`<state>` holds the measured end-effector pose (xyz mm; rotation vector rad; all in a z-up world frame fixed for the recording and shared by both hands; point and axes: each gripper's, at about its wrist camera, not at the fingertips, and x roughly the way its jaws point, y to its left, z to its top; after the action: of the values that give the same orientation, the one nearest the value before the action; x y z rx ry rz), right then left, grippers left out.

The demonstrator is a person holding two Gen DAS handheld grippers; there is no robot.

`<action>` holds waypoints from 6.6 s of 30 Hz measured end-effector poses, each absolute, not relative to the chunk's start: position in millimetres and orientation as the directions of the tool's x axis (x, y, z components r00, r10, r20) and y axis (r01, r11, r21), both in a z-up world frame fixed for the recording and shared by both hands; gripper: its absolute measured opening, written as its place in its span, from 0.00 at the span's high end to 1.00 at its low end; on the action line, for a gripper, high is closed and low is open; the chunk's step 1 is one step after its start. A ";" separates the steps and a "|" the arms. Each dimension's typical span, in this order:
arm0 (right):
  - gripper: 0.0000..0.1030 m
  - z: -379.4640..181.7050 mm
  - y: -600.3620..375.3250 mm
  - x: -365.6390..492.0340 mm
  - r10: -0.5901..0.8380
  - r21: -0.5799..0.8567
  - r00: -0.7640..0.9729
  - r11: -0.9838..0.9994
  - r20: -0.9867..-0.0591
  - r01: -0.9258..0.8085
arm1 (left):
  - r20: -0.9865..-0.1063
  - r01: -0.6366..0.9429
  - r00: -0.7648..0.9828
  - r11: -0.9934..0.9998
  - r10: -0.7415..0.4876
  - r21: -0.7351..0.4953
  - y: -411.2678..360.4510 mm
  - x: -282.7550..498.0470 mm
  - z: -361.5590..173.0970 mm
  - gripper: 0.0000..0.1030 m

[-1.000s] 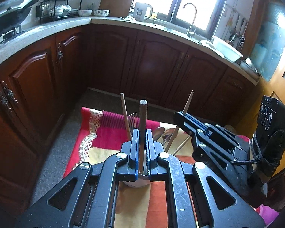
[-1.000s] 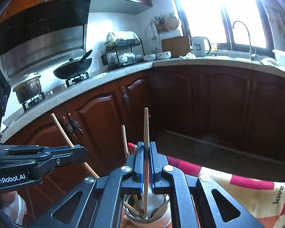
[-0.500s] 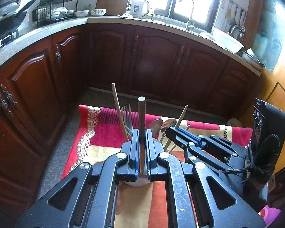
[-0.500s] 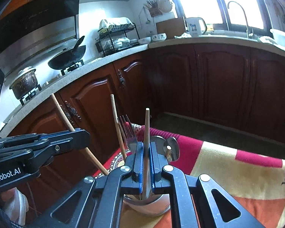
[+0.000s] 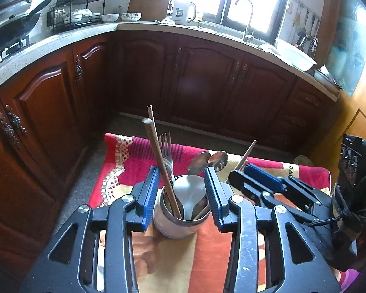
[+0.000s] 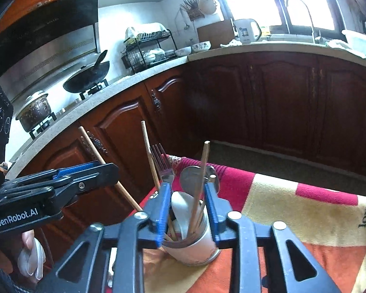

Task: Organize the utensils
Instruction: 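Lower the chopsticks into the jar and open both grippers, then move both open grippers down toward the metal spoon and gold fork, then close the right gripper on the metal spoon while the left gripper closes on the gold fork, then lift the spoon with the right gripper while the left gripper lifts the fork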

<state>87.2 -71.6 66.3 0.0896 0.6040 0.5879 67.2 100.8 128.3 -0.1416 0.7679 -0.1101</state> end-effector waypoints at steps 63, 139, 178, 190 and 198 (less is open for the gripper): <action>0.96 -95.8 -250.8 61.3 0.431 0.362 0.486 0.903 -0.761 -0.233 | -0.832 0.215 0.475 0.955 -0.286 -0.205 -61.9 51.8 1.7 0.51; 0.91 -132.1 -335.7 87.1 0.720 0.826 0.499 0.563 -0.482 -0.015 | -0.845 0.228 0.302 0.894 -0.441 -0.386 -90.0 82.8 -69.1 0.86; 0.98 47.1 -196.1 27.4 0.780 0.655 0.511 0.602 -0.360 -0.457 | -0.710 0.207 0.541 0.889 -0.451 -0.408 31.2 19.5 47.4 0.99; 0.98 72.4 -172.0 30.1 0.801 0.629 0.501 0.581 -0.329 -0.516 | -0.669 0.202 0.590 0.885 -0.452 -0.420 64.8 15.1 83.5 0.99; 0.98 42.1 -174.9 28.8 0.782 0.632 0.479 0.613 -0.399 -0.474 | -0.762 0.197 0.475 0.897 -0.441 -0.397 52.1 1.3 30.4 0.99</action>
<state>28.8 -174.9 42.1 0.4757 0.7270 0.8026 1.3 52.1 30.4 -0.2697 1.0046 -0.3961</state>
